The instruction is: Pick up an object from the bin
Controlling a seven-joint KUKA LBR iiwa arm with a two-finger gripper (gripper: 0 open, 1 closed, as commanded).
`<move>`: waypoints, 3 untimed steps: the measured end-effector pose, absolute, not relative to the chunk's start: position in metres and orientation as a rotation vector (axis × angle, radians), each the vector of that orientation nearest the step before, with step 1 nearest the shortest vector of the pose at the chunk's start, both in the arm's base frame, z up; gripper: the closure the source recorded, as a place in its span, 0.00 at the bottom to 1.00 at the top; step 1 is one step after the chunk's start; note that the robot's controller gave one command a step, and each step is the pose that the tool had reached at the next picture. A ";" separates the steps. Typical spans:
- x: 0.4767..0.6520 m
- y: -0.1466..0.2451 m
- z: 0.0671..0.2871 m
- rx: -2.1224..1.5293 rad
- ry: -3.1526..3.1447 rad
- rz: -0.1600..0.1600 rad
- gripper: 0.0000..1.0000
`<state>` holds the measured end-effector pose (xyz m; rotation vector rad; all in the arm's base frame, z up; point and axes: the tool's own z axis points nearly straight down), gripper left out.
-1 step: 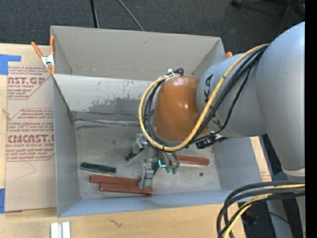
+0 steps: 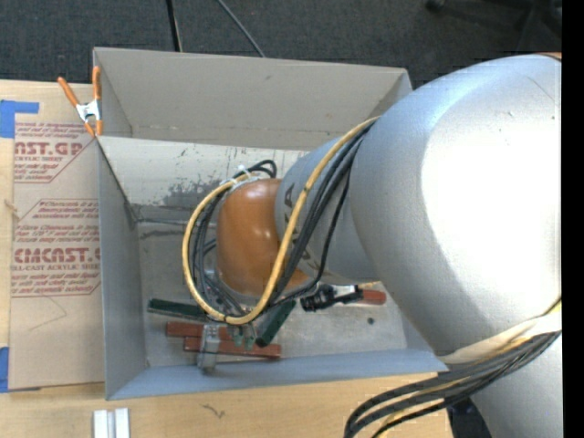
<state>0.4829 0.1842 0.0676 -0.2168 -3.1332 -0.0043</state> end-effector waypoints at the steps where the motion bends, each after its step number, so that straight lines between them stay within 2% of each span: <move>1: 0.481 0.209 0.100 -0.434 -3.112 -0.003 0.00; 2: 0.500 0.189 0.103 -0.694 -3.065 0.000 0.00; 3: 0.488 0.197 0.069 -1.041 -2.960 0.000 0.00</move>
Offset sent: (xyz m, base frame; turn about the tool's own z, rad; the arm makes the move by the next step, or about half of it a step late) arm -0.0019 0.0235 0.0324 0.1418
